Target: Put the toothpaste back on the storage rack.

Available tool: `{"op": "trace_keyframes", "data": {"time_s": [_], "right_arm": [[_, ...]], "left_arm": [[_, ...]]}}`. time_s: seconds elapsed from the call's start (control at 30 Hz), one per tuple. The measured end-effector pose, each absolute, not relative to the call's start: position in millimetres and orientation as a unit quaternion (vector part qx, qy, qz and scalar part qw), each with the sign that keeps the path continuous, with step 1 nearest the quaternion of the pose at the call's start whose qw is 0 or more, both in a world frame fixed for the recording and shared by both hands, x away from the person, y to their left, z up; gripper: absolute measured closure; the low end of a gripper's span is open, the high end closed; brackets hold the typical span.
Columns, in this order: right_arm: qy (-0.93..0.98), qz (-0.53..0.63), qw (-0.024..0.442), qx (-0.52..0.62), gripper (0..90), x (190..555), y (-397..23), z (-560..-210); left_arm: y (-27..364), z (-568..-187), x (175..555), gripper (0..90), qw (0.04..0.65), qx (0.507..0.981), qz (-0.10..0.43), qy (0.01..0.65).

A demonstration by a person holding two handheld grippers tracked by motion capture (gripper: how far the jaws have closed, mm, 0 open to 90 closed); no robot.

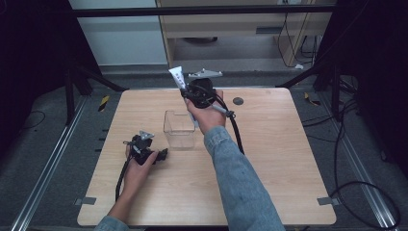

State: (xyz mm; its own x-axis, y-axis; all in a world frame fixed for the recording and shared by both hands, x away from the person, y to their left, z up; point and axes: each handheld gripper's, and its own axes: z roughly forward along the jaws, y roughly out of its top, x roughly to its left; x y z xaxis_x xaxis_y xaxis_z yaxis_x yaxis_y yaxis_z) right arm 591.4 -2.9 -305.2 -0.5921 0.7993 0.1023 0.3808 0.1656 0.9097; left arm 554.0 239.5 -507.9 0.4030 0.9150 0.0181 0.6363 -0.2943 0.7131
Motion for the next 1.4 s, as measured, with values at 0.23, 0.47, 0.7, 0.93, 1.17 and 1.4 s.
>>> {"op": "trace_keyframes", "data": {"time_s": [0.23, 0.47, 0.7, 0.93, 1.17, 1.4], "right_arm": [[0.731, 0.514, 0.205, 0.399, 78.2, 597, 1, -303], [0.733, 0.513, 0.204, 0.397, 78.2, 601, 8, -305], [0.727, 0.521, 0.206, 0.397, 78.2, 601, 15, -307], [0.725, 0.522, 0.208, 0.398, 78.2, 603, 20, -311], [0.727, 0.520, 0.212, 0.396, 78.2, 606, 27, -317], [0.727, 0.523, 0.217, 0.388, 78.2, 607, 37, -326]], "left_arm": [[239, -508, 554, 0.0, 0.319, 0.774, 0.218, 0.501], [239, -508, 555, 0.0, 0.318, 0.774, 0.218, 0.502], [239, -508, 555, 0.0, 0.318, 0.774, 0.218, 0.502], [239, -508, 555, 0.0, 0.318, 0.774, 0.218, 0.502], [239, -508, 555, 0.0, 0.318, 0.774, 0.218, 0.502], [239, -508, 555, 0.0, 0.318, 0.774, 0.218, 0.502]]}}
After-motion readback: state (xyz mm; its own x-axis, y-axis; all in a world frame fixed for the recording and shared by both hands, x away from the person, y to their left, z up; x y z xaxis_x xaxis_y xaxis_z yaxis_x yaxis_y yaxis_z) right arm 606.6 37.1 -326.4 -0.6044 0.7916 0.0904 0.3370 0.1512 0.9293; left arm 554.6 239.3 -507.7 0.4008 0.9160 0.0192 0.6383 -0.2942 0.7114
